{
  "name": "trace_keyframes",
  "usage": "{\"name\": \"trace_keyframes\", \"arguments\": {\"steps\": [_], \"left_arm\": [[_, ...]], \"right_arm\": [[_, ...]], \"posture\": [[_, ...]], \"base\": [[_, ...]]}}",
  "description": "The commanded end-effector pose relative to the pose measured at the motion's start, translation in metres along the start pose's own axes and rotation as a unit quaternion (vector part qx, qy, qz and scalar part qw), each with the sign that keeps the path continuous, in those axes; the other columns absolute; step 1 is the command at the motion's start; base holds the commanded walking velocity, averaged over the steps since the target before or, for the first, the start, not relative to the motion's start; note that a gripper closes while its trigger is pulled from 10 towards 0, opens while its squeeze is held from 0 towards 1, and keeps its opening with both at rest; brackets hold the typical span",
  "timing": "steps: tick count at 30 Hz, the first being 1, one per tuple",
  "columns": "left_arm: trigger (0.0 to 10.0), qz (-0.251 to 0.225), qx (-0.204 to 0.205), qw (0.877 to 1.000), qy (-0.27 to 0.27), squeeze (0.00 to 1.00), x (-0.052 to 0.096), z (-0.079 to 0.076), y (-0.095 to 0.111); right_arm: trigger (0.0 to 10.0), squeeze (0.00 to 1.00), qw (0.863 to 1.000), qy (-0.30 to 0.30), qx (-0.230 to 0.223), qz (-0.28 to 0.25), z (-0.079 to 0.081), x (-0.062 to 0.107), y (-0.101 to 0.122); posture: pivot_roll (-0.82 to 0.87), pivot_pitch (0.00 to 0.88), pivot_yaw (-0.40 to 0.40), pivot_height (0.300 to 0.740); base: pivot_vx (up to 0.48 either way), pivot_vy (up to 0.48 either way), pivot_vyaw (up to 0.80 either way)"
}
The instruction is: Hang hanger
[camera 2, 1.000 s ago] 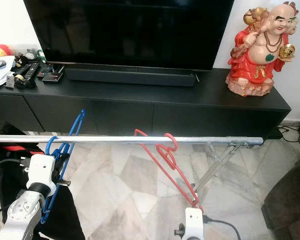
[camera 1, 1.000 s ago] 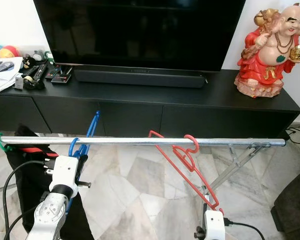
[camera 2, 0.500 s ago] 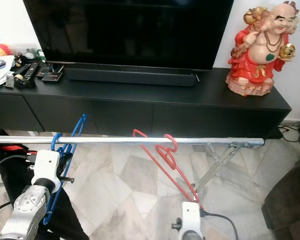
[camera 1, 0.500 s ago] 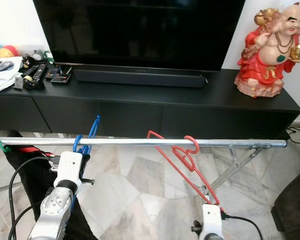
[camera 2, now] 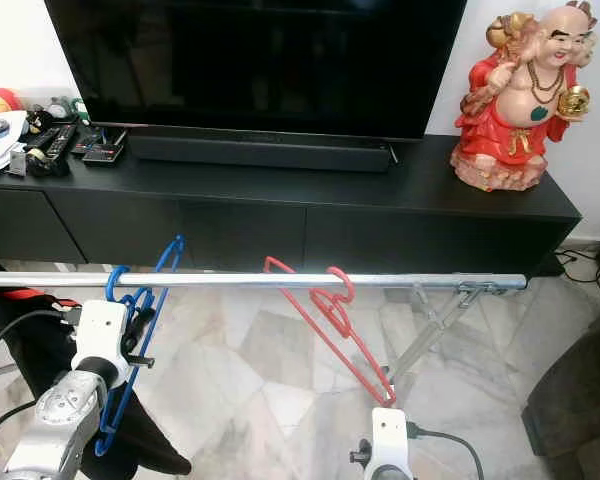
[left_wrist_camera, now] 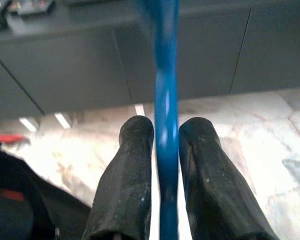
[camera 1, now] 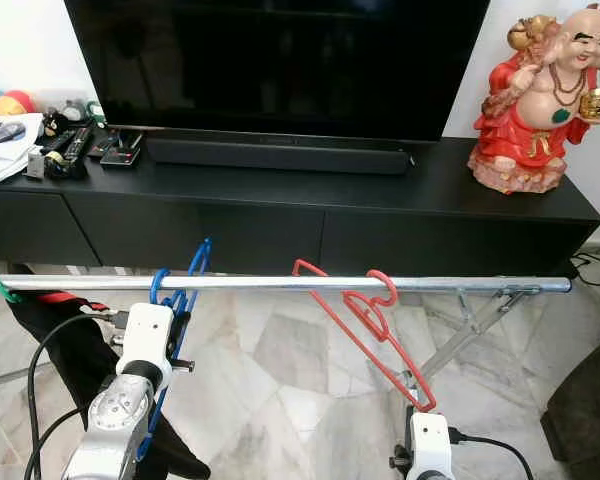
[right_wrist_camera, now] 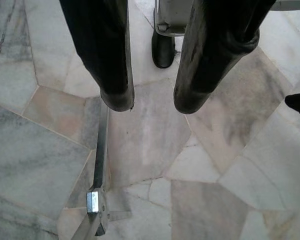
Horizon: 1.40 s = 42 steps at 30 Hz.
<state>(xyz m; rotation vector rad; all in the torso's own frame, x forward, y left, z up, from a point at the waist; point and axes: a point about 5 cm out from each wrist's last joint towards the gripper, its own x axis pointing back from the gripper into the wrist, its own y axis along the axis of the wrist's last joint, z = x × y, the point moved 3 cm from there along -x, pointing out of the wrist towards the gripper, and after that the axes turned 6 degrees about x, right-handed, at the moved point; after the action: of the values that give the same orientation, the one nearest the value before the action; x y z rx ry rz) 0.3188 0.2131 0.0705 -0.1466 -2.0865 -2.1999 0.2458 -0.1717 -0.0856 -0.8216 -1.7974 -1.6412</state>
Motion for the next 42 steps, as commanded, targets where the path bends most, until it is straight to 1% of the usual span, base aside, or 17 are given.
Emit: {"name": "trace_keyframes", "arguments": {"steps": [1, 7, 12, 15, 21, 22, 23, 25, 29, 33, 34, 37, 38, 39, 40, 41, 42], "left_arm": [[10.0, 0.01, 0.01, 1.0, 0.001, 1.0, 0.003, 0.0, -0.004], [10.0, -0.014, 0.027, 1.0, -0.008, 1.0, 0.008, -0.003, 0.003], [10.0, -0.052, 0.051, 0.997, -0.011, 1.0, 0.018, -0.003, 0.017], [10.0, -0.063, 0.061, 0.996, -0.02, 1.0, 0.027, -0.003, 0.022], [10.0, -0.065, 0.06, 0.996, -0.024, 1.0, 0.044, 0.001, 0.021], [10.0, -0.065, 0.059, 0.996, -0.023, 1.0, 0.049, 0.003, 0.021], [10.0, -0.066, 0.056, 0.996, -0.021, 1.0, 0.059, 0.006, 0.021], [10.0, -0.067, 0.054, 0.996, -0.02, 1.0, 0.062, 0.007, 0.021], [10.0, -0.073, 0.046, 0.996, -0.004, 1.0, 0.082, 0.016, 0.02], [10.0, -0.075, 0.04, 0.996, 0.04, 1.0, 0.091, 0.03, 0.017], [10.0, -0.08, 0.049, 0.993, 0.075, 1.0, 0.094, 0.041, 0.017], [10.0, -0.08, 0.048, 0.991, 0.099, 1.0, 0.094, 0.049, 0.017], [10.0, -0.077, 0.051, 0.99, 0.111, 0.97, 0.093, 0.052, 0.014], [10.0, -0.058, 0.059, 0.99, 0.116, 0.13, 0.09, 0.053, 0.007], [10.0, -0.058, 0.059, 0.99, 0.116, 0.13, 0.09, 0.053, 0.007], [10.0, -0.041, 0.061, 0.992, 0.106, 0.0, 0.087, 0.05, 0.0], [10.0, -0.018, 0.054, 0.995, 0.083, 0.0, 0.082, 0.044, -0.01]], "right_arm": [[10.0, 0.0, 1.0, -0.003, -0.008, 0.004, -0.001, 0.001, -0.005], [10.0, 0.0, 1.0, -0.003, -0.009, 0.003, -0.001, 0.001, -0.005], [10.0, 0.0, 1.0, -0.003, -0.008, 0.005, -0.003, 0.002, -0.011], [10.0, 0.0, 1.0, -0.003, -0.008, 0.006, -0.004, 0.002, -0.013], [10.0, 0.0, 1.0, -0.002, -0.008, 0.008, -0.003, 0.002, -0.012], [10.0, 0.0, 1.0, -0.001, -0.007, 0.008, -0.002, 0.002, -0.012], [10.0, 0.0, 1.0, -0.001, -0.007, 0.008, -0.002, 0.002, -0.012], [10.0, 0.0, 1.0, -0.001, -0.007, 0.008, -0.002, 0.002, -0.012], [10.0, 0.0, 1.0, 0.0, -0.006, 0.007, -0.003, 0.002, -0.012], [10.0, 0.0, 1.0, 0.0, -0.006, 0.007, -0.003, 0.002, -0.01], [10.0, 0.0, 1.0, 0.001, -0.005, 0.006, -0.003, 0.002, -0.009], [10.0, 0.0, 1.0, 0.001, -0.005, 0.005, -0.003, 0.001, -0.008], [10.0, 0.0, 1.0, 0.002, -0.005, 0.005, -0.002, 0.001, -0.007], [10.0, 0.0, 1.0, 0.002, -0.006, 0.004, -0.002, 0.001, -0.007], [10.0, 0.0, 1.0, 0.002, -0.006, 0.004, -0.002, 0.001, -0.007], [10.0, 0.0, 1.0, 0.002, -0.006, 0.004, -0.002, 0.001, -0.007], [10.0, 0.0, 1.0, 0.002, -0.006, 0.004, -0.002, 0.001, -0.007]], "posture": [[-0.04, 0.101, -0.019, 0.74], [-0.04, 0.101, -0.02, 0.74], [-0.04, 0.099, -0.02, 0.74], [-0.04, 0.099, -0.02, 0.74], [-0.03, 0.102, -0.02, 0.74], [-0.03, 0.103, -0.02, 0.74], [-0.02, 0.102, -0.02, 0.74], [-0.02, 0.102, -0.02, 0.74], [-0.02, 0.104, -0.021, 0.74], [-0.01, 0.103, -0.021, 0.74], [-0.01, 0.101, -0.022, 0.74], [-0.01, 0.101, -0.022, 0.74], [-0.01, 0.1, -0.021, 0.74], [-0.01, 0.1, -0.02, 0.74], [-0.01, 0.1, -0.02, 0.74], [-0.01, 0.098, -0.019, 0.74], [-0.01, 0.098, -0.017, 0.74]], "base": [[0.0, 0.0, 0.0], [0.0, 0.0, 0.0], [0.0, 0.0, 0.0], [0.0, 0.0, 0.0], [0.0, 0.0, 0.0], [0.0, 0.0, 0.0], [0.0, 0.0, 0.0], [0.0, 0.0, 0.0], [0.0, 0.0, 0.0], [0.0, 0.0, 0.0], [0.0, 0.0, 0.0], [0.0, 0.0, 0.0], [0.0, 0.0, 0.0], [0.0, 0.0, 0.0], [0.0, 0.0, 0.0], [0.0, 0.0, 0.0], [0.0, 0.0, 0.0]]}}
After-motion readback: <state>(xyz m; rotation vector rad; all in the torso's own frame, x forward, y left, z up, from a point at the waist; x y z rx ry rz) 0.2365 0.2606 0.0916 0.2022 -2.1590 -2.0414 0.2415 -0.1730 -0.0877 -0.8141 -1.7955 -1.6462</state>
